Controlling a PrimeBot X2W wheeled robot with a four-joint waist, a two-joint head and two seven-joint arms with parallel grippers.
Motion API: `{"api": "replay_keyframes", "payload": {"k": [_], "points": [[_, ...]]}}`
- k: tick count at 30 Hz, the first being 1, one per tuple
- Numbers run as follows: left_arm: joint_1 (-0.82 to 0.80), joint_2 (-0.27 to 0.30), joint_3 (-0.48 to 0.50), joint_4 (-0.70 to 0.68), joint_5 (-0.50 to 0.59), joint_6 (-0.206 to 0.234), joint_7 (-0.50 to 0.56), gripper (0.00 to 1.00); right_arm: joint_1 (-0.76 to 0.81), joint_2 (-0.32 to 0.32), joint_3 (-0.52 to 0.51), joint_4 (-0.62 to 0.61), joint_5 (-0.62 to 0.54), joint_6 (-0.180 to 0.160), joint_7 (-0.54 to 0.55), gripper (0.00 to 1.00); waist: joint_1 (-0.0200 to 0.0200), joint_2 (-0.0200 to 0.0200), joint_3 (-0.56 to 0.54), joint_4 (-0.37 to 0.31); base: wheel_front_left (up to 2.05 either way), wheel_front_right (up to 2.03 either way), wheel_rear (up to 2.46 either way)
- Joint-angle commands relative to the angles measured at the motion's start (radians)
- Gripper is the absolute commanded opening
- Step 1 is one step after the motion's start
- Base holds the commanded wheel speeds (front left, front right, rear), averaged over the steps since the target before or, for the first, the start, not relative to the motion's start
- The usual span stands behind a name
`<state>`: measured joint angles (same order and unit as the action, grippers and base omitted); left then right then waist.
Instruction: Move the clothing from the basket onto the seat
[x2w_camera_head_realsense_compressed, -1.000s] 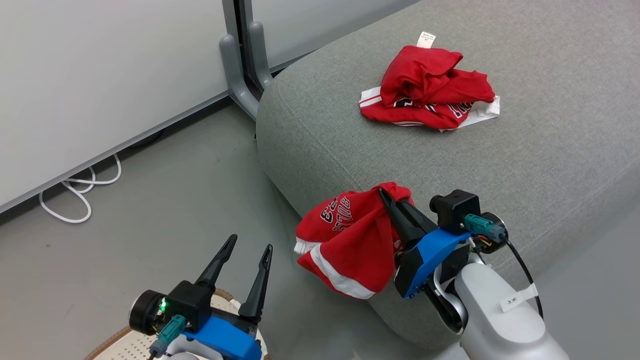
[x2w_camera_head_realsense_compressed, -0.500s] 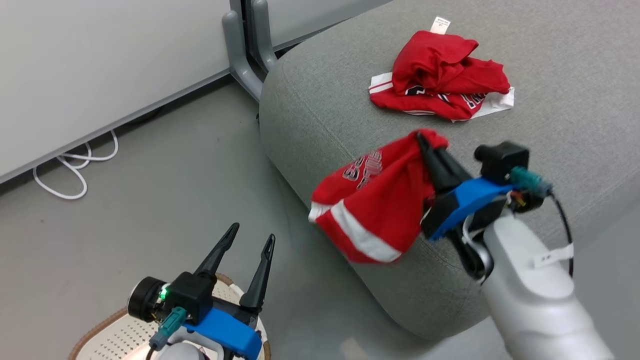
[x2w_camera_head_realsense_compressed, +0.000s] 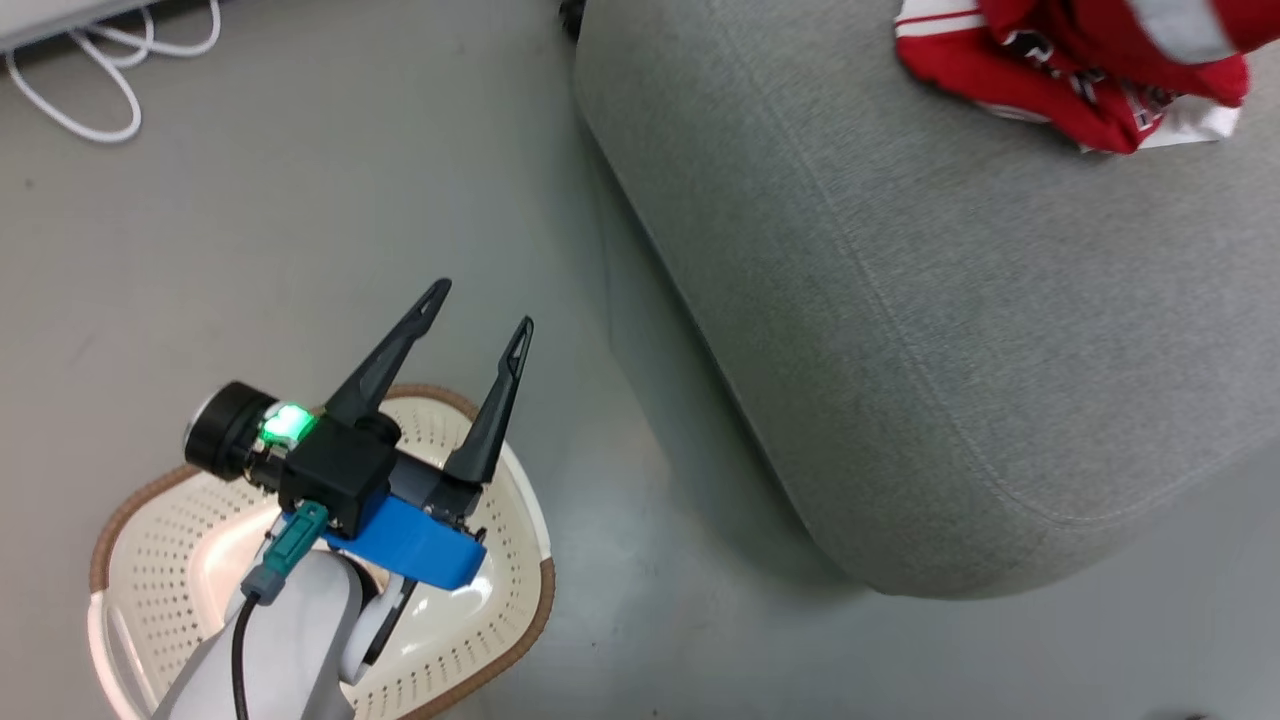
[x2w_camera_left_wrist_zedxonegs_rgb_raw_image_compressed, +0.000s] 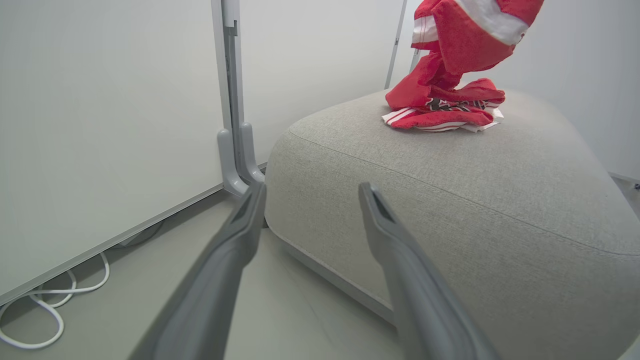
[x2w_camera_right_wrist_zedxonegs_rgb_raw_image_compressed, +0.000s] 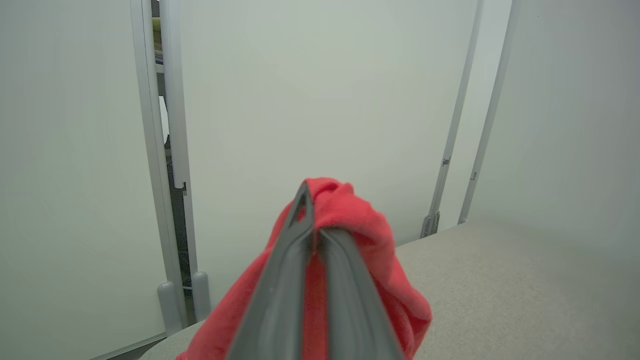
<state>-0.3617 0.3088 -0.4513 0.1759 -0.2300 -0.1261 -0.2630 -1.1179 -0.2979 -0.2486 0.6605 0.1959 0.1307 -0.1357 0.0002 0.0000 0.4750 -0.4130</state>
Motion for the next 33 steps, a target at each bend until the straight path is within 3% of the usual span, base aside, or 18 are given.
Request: {"api": "replay_keyframes", "payload": {"k": [1,11,27,28,30,31,33], "points": [[-0.037,0.012,0.001,-0.019,0.008,-0.007,-0.003,1.0,-0.032,-0.03,-0.05,-0.011,-0.024,0.0,-0.017,0.0,-0.0002,0.0,0.139,0.094,0.0,0.0,0.0],[-0.105,0.032,0.014,-0.125,0.038,-0.006,-0.003,1.0,-0.014,-0.061,-0.256,0.081,-0.127,0.0,-0.054,0.0,-0.0002,0.0,0.301,0.178,0.0,0.0,0.0],[-0.091,0.024,0.054,-0.146,0.047,-0.001,-0.003,1.0,-0.02,-0.031,-0.282,0.221,-0.21,0.0,-0.108,0.0,-0.0002,0.0,0.319,0.178,0.0,0.0,0.0],[-0.093,0.024,0.054,-0.145,0.047,-0.001,-0.003,1.0,-0.021,-0.029,-0.282,0.225,-0.212,0.0,-0.111,0.03,-0.0002,0.0,0.318,0.177,0.0,0.0,0.0],[-0.096,0.021,0.056,-0.141,0.045,-0.002,-0.003,1.0,-0.023,-0.025,-0.281,0.233,-0.217,0.0,-0.113,0.55,-0.0002,0.0,0.313,0.177,0.0,0.0,0.0],[-0.096,0.02,0.056,-0.14,0.044,-0.002,-0.003,1.0,-0.023,-0.023,-0.282,0.237,-0.217,0.0,-0.114,0.96,-0.0002,0.0,0.311,0.177,0.0,0.0,0.0],[-0.092,0.018,0.057,-0.135,0.04,-0.002,-0.003,1.0,-0.022,-0.02,-0.282,0.246,-0.221,0.0,-0.115,1.0,-0.0002,0.0,0.301,0.178,0.0,0.0,0.0]]}}
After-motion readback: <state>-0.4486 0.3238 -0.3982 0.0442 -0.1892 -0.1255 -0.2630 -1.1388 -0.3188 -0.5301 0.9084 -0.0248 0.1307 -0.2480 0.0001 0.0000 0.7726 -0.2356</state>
